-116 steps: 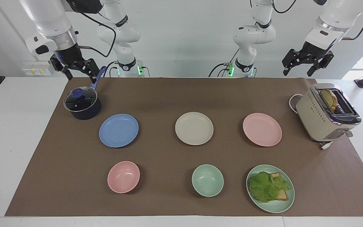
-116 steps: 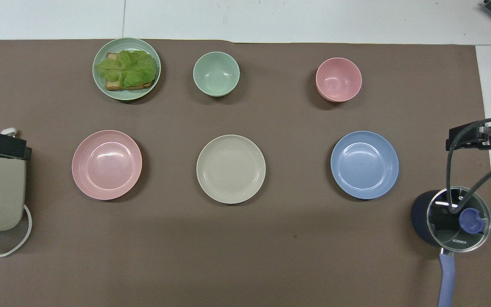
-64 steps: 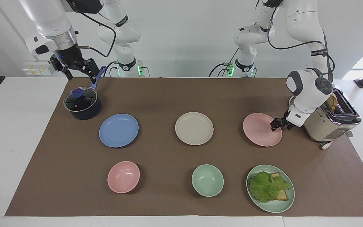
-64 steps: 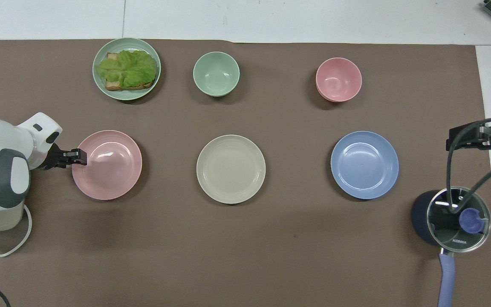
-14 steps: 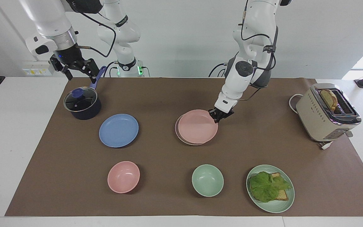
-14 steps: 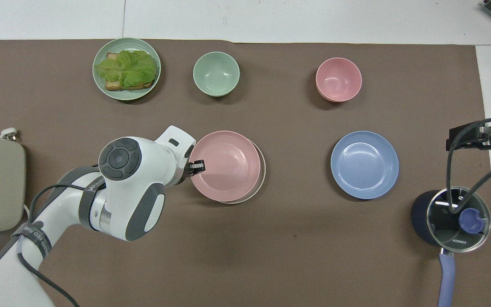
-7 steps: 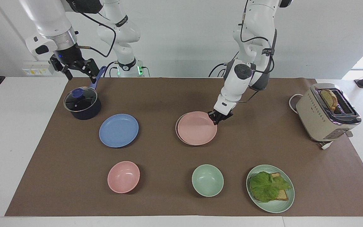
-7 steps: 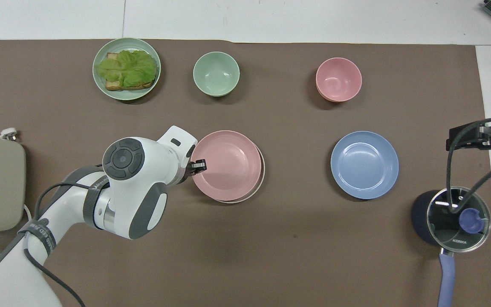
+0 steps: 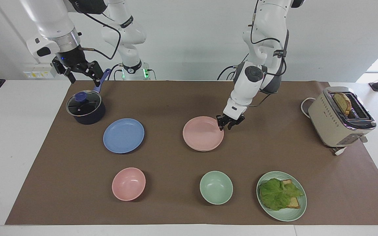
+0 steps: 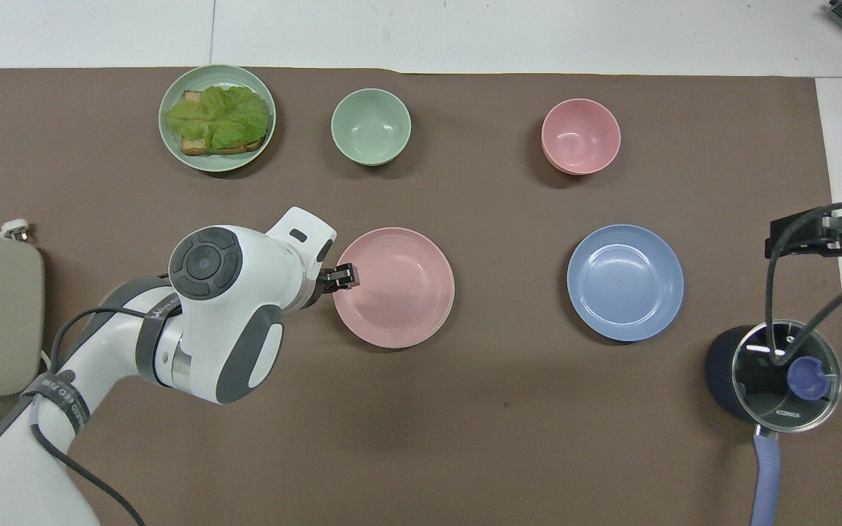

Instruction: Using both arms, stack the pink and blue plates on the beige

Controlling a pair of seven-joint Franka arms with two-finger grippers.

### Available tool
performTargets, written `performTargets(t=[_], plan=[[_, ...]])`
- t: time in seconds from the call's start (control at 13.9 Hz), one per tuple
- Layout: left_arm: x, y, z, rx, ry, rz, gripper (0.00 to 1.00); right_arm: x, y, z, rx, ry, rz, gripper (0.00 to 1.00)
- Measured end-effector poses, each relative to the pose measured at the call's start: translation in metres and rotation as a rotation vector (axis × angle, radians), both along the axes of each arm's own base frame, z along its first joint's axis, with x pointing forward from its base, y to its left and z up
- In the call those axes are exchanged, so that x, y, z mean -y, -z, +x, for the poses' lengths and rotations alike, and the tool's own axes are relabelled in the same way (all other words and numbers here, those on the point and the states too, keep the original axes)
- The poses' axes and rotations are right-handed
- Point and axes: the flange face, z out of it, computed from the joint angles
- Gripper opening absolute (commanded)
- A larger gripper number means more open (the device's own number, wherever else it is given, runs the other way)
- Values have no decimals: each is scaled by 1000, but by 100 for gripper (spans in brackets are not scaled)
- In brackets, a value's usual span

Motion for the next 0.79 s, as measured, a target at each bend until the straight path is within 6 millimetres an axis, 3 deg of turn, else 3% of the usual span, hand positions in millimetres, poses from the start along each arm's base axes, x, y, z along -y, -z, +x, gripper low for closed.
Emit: performTargets(t=[0.36,0.79], plan=[[-34,-49,22,15,-28,24,100,0,0,0,0,0,0,100],[-119,-117,22,32,23,49,100,0,0,0,0,0,0,100]])
